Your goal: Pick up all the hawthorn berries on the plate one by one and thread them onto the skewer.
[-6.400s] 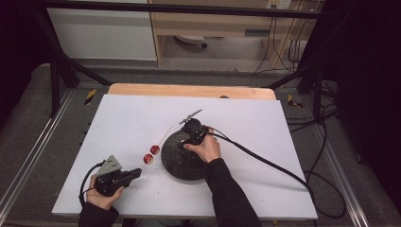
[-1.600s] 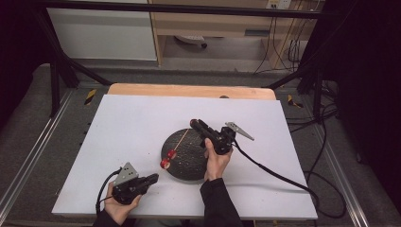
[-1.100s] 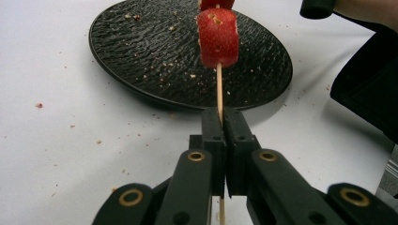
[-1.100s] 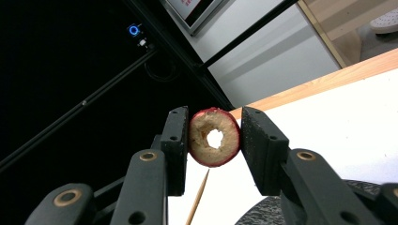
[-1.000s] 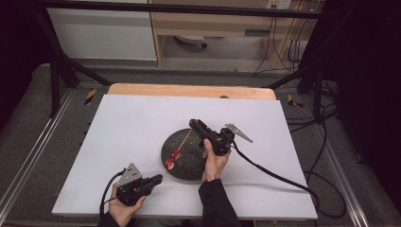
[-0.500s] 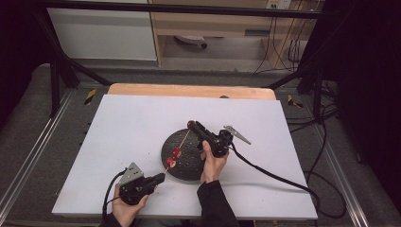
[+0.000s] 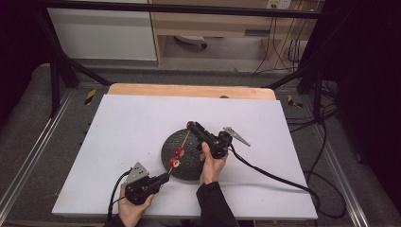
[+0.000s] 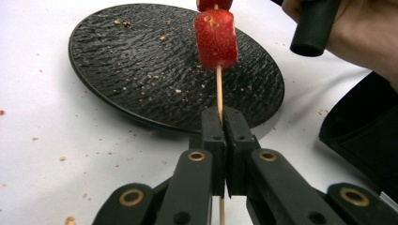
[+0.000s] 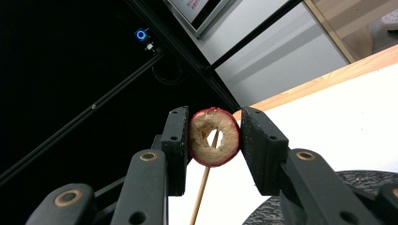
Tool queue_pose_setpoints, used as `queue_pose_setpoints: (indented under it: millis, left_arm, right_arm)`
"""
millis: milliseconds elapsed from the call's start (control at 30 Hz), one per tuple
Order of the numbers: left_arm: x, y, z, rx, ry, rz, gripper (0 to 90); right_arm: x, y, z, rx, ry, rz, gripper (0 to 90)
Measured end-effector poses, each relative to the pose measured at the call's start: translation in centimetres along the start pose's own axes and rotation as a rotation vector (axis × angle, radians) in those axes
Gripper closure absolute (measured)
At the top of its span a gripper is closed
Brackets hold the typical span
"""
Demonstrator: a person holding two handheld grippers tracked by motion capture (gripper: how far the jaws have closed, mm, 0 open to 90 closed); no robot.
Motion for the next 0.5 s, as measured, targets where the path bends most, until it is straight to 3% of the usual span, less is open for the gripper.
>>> queue_pose_setpoints:
  millis: [133,500]
  left_arm:
    - [-0.02,0.04,-0.05,-0.028,0.006,0.019,88.3]
    - [-0.01,0.2,0.06,-0.019,0.015,0.006,88.5]
  right_arm:
    - [0.04,0.01,-0.05,0.012,0.018,-0.025,64.0]
    - [-0.1,-0.15,-0.23,0.021,0.021,-0.055,64.0]
Point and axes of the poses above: each handheld gripper's, and its own axes: x roughly forward along the jaws, z roughly out of its underside, y roughly to its right, the point moved 3 cm from there along x, roughly forward along the jaws, and after that the axes turned 1 degree about -z, right-handed, at the moved point
